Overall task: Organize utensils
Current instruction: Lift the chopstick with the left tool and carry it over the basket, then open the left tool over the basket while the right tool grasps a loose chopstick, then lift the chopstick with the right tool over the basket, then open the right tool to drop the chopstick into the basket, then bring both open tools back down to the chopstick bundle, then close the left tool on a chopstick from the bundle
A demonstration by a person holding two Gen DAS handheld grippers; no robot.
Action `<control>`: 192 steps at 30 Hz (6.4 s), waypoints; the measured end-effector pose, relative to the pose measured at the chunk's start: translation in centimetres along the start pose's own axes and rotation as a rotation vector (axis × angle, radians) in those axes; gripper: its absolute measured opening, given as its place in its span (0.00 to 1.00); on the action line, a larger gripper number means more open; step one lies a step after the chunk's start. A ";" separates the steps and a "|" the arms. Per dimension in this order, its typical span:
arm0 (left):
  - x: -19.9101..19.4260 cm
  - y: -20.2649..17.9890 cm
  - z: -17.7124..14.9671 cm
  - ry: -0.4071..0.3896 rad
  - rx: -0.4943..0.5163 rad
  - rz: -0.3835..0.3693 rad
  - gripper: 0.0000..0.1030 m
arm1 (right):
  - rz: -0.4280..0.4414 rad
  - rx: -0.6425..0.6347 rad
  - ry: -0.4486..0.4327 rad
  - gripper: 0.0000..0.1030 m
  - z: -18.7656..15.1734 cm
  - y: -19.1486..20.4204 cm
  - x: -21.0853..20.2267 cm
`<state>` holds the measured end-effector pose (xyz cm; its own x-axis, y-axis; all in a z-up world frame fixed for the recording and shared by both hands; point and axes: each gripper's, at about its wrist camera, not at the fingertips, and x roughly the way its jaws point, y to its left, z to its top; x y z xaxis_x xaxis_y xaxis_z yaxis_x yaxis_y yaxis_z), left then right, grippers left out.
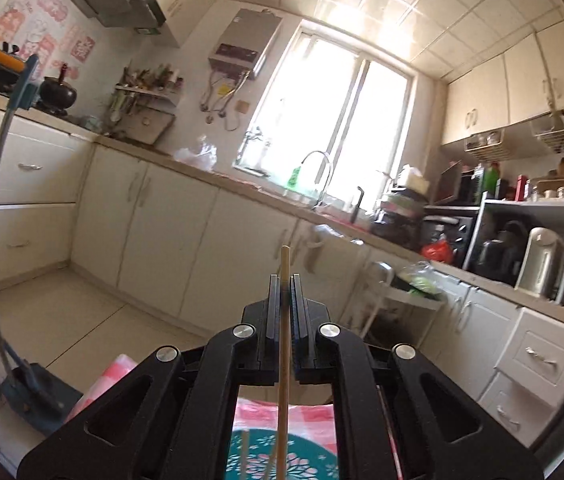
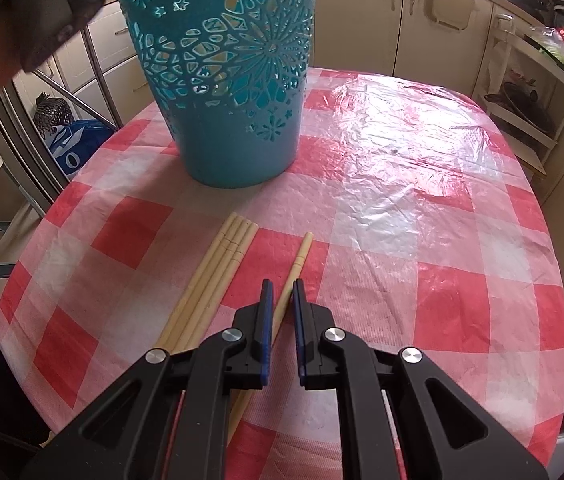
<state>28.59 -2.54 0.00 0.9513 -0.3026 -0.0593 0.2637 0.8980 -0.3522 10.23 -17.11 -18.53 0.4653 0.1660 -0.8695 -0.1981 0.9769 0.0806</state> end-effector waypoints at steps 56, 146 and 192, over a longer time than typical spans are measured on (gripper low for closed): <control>-11.9 2.4 -4.9 0.072 0.060 0.228 0.76 | 0.437 0.636 -0.609 0.06 4.5 -7.7 -10.3; -6.2 3.0 -17.4 0.832 0.322 0.154 0.92 | 0.005 -0.046 -0.004 0.18 0.0 1.2 0.5; -5.0 -1.0 -22.0 0.933 0.443 -0.002 0.32 | 0.015 -0.051 -0.029 0.17 -0.7 -0.3 0.0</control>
<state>20.02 -8.92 -19.95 0.4980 -0.2622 -0.8266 0.4806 0.8769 0.0113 9.68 -17.50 -18.88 0.4862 0.1851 -0.8540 -0.2488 0.9662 0.0678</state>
